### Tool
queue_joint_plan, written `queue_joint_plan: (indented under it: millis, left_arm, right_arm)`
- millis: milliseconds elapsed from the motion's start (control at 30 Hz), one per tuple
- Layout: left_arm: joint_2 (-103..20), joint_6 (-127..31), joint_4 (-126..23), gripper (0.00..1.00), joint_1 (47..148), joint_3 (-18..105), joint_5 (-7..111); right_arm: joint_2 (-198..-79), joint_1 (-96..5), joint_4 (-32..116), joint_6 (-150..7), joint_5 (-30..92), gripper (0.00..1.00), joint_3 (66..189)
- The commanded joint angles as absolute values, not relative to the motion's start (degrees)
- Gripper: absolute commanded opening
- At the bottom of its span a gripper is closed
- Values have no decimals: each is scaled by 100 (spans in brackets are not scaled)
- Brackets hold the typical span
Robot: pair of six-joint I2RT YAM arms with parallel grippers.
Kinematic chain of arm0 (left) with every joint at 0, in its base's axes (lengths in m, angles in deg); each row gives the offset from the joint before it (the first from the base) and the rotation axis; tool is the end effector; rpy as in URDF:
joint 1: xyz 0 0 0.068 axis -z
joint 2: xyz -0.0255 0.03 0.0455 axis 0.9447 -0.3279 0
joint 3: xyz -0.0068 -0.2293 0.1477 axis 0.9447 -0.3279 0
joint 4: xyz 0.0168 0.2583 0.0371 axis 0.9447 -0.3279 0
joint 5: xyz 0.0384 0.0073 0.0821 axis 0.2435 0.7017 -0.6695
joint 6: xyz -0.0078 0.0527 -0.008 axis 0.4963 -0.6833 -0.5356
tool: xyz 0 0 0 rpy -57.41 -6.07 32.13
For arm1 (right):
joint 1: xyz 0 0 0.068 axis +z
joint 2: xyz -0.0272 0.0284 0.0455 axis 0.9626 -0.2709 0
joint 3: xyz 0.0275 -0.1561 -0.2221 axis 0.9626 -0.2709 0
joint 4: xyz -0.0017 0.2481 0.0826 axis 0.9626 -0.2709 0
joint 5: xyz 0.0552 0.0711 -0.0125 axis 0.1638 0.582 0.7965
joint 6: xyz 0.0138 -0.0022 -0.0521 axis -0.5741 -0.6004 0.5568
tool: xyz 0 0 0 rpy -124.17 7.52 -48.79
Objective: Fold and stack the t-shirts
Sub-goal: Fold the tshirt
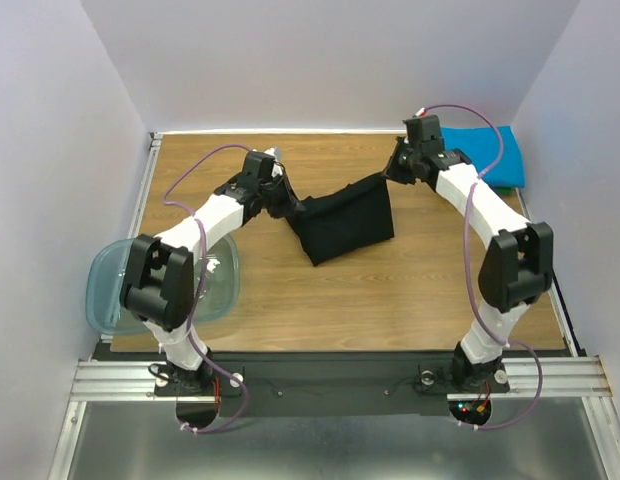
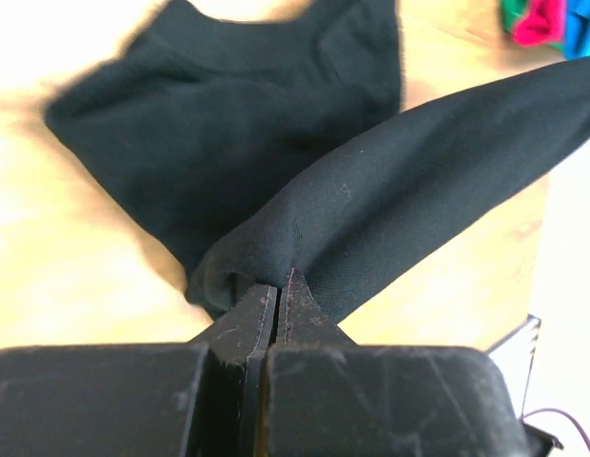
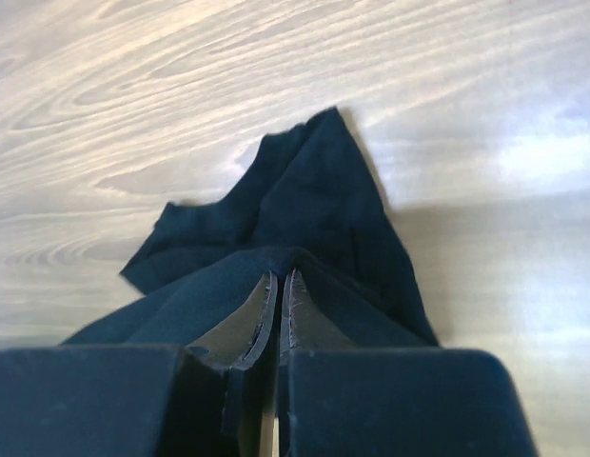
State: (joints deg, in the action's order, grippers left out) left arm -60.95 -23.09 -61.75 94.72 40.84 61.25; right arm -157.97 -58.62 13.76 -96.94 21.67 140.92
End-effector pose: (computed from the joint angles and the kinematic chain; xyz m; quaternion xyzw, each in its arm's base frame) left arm 0.3429 -0.1632 0.2654 -0.0257 0.8749 -0.3492 0.3347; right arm 0.3896 0.1085 0.3108 0.1375 0.8976 0.1616 0.3864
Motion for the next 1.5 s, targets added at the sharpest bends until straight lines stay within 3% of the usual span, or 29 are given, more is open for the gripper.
queue_joint_plan:
  millis: [0, 167, 200, 233, 267, 300, 333, 367, 400, 433, 867, 1167, 1333, 1467]
  left_arm:
    - [-6432, -2581, -6119, 0, 9248, 4687, 6030]
    - [-7074, -2546, -6128, 0, 9046, 5118, 6012]
    - [-7154, -2554, -6128, 5, 9002, 5215, 5977]
    - [-7224, -2580, -6119, 21, 8993, 5294, 5959]
    - [-7382, -2633, -6188, 61, 8993, 5391, 5933]
    - [-7470, -2790, -6241, 95, 8993, 5496, 5898]
    - [-7541, -2844, -6285, 98, 8993, 5619, 5793]
    - [-7620, -2862, -6390, 98, 8976, 5916, 5722]
    - [-7751, -2958, -6635, 98, 8967, 6058, 5722]
    - [-7778, -2976, -6698, 98, 8967, 6216, 5722]
    - [-7269, -2897, -5811, 98, 9107, 4873, 6294]
    - [-8121, -2783, -6154, 98, 9081, 5461, 5907]
    - [-8569, -2651, -6295, 84, 8993, 5708, 5740]
    - [-8903, -2642, -6365, 66, 8984, 6032, 5792]
  right_arm:
    - [-16367, -6013, 1725, -9433, 2119, 0, 14690]
    - [-17300, -6110, 1725, -9336, 2523, 1, 15489]
    - [-17571, -6119, 1734, -9293, 2637, 7, 15674]
    - [-17669, -6127, 1725, -9292, 2647, 12, 15676]
    - [-17766, -6127, 1725, -9292, 2629, 16, 15815]
    - [-17871, -6153, 1725, -9275, 2621, 31, 15895]
    - [-17942, -6162, 1725, -9257, 2638, 46, 15948]
    - [-18030, -6154, 1734, -9231, 2682, 60, 15992]
    - [-18039, -6162, 1716, -9135, 2847, 90, 16053]
    - [-17953, -6163, 1725, -9099, 2910, 100, 16028]
    - [-17055, -6163, 1821, -8510, 3526, 100, 14289]
    - [-17828, -6163, 1822, -8510, 3342, 100, 14813]
    - [-18469, -6162, 1822, -8563, 3237, 100, 15657]
    - [-18909, -6163, 1804, -8642, 3121, 98, 15921]
